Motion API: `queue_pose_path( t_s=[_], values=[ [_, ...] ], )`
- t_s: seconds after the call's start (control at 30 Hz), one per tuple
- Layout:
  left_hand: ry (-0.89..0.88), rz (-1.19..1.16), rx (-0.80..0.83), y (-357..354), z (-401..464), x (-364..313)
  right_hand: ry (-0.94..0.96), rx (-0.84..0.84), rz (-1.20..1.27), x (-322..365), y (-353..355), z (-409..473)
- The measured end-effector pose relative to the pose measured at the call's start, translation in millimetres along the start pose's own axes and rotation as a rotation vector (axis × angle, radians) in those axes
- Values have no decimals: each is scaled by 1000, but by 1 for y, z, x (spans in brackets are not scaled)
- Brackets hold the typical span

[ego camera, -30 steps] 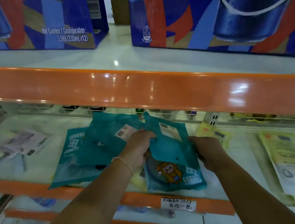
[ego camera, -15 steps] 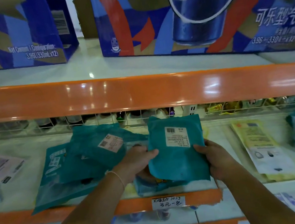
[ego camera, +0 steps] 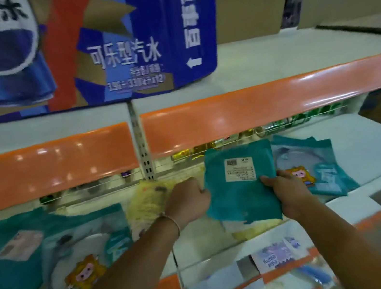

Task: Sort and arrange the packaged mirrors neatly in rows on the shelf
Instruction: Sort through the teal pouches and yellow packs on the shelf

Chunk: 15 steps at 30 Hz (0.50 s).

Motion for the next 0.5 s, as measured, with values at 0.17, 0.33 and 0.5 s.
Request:
queue_pose_path(
  t_s=[0.17,0.33,0.5],
  values=[
    [-68,-31,90,-56,26,-43,-16,-123,-4,2,75,34],
    [-116,-73,158,-91,39,-75,-43,-184,-67,2,116,60],
    [-112,-100,167,-111,47,-90,-65,-224,-179,10,141,69]
  ],
)
Point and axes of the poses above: each hand's wrist, its own z-axis towards the middle knuckle, its own y-axis out of the back of the hand, x = y × z, the point moved 3 cm from there along z, towards the middle knuckle, and after that the axes turned 14 degrees about -z, right-handed, at the moved point
